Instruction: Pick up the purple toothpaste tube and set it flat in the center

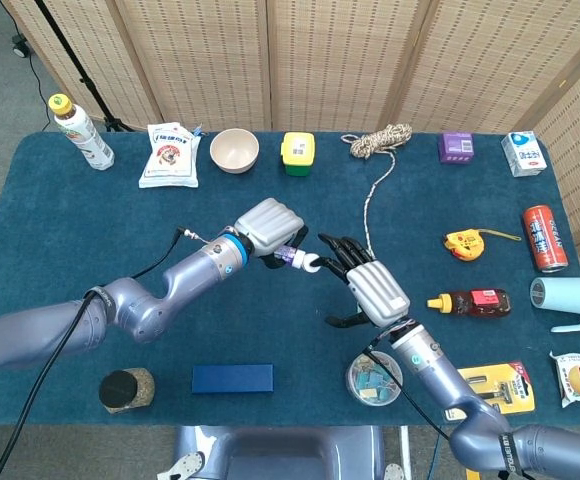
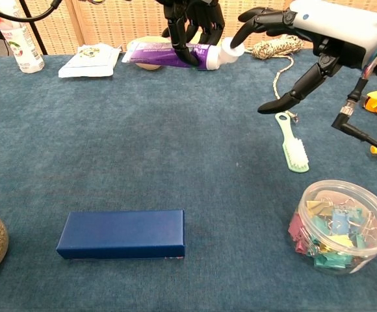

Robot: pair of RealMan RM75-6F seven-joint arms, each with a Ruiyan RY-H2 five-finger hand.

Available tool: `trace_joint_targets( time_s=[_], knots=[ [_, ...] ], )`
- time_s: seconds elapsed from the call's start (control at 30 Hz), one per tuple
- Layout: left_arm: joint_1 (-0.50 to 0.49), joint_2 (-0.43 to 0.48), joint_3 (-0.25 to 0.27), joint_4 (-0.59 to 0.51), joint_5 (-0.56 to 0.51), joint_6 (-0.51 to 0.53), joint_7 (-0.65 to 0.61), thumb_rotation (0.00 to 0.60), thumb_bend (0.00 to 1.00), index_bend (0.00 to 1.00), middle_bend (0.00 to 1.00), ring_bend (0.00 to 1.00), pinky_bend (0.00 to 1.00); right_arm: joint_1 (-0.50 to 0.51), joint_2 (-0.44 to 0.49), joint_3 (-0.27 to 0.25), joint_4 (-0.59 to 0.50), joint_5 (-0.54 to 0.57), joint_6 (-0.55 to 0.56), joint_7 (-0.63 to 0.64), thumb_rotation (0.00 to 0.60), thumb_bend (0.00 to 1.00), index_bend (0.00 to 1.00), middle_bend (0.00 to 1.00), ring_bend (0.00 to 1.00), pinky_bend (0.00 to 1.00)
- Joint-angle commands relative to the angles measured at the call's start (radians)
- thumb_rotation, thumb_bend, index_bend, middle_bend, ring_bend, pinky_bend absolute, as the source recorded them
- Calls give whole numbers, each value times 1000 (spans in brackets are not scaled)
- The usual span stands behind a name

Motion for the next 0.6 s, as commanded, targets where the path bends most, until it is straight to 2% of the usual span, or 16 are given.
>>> trace_joint_targets(
  time_s=[0.03, 0.6],
  knots=[
    [3, -2, -5, -3, -4, 4, -5, 600, 805, 630, 559, 591, 667, 4, -4, 0, 5, 2, -4, 0, 600, 0, 218, 0, 0, 0],
    [25, -2, -3, -17, 8, 39, 5, 600, 803, 617, 559, 591, 667, 10, -13, -3, 22, 15, -9, 15, 600, 0, 187, 0, 0, 0]
  ],
)
